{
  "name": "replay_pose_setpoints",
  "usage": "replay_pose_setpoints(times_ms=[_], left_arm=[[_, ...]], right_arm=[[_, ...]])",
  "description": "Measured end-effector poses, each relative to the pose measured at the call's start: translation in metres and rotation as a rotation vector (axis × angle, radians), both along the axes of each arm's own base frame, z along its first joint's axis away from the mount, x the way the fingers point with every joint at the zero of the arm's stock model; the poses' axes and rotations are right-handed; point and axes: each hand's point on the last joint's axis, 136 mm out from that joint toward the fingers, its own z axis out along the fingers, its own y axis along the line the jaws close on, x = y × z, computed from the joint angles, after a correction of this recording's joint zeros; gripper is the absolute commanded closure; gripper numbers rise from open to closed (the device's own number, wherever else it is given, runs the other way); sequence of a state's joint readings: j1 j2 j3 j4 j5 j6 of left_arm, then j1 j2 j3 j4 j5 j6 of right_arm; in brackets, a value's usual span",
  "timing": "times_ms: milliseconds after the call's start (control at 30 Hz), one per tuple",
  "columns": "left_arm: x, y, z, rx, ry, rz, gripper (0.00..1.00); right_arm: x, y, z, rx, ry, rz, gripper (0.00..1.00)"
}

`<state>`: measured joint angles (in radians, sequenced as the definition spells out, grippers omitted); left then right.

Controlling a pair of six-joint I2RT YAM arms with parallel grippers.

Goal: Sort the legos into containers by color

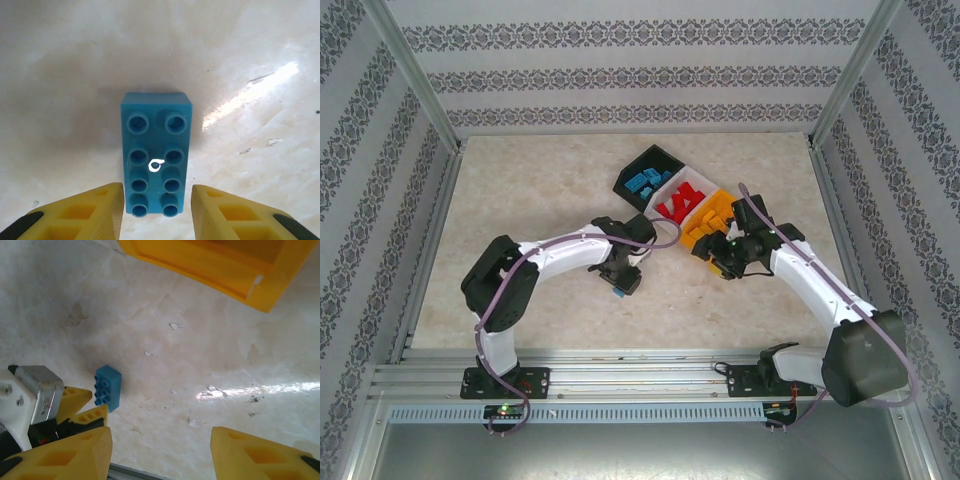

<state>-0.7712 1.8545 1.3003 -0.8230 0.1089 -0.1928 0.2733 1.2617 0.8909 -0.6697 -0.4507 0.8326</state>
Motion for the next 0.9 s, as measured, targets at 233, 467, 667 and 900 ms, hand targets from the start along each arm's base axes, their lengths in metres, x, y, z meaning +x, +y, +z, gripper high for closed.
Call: replay_pose_setpoints(times_ms=[233, 467, 667, 900], left_arm=[[-0.01, 0.002, 0.0, -0.033, 0.021, 0.035, 0.6], [-0.01, -0.008, 0.018, -0.139, 0.017, 0.071, 0.6], [-0.008, -0.012, 0.027, -0.179, -0.002, 0.087, 0.46], [-0.001, -0.002, 0.014, -0.109, -0.018, 0.092, 0.45]], right_arm=[[0.005, 0.005, 0.006, 0.008, -0.023, 0.011, 0.45], [0.006, 0.008, 0.006, 0.014, -0.03, 0.017, 0.46], [0.005, 0.013, 0.002, 0.017, -0.017, 0.035, 0.46], [0.005, 0.015, 0.002, 0.017, -0.018, 0.041, 0.45]])
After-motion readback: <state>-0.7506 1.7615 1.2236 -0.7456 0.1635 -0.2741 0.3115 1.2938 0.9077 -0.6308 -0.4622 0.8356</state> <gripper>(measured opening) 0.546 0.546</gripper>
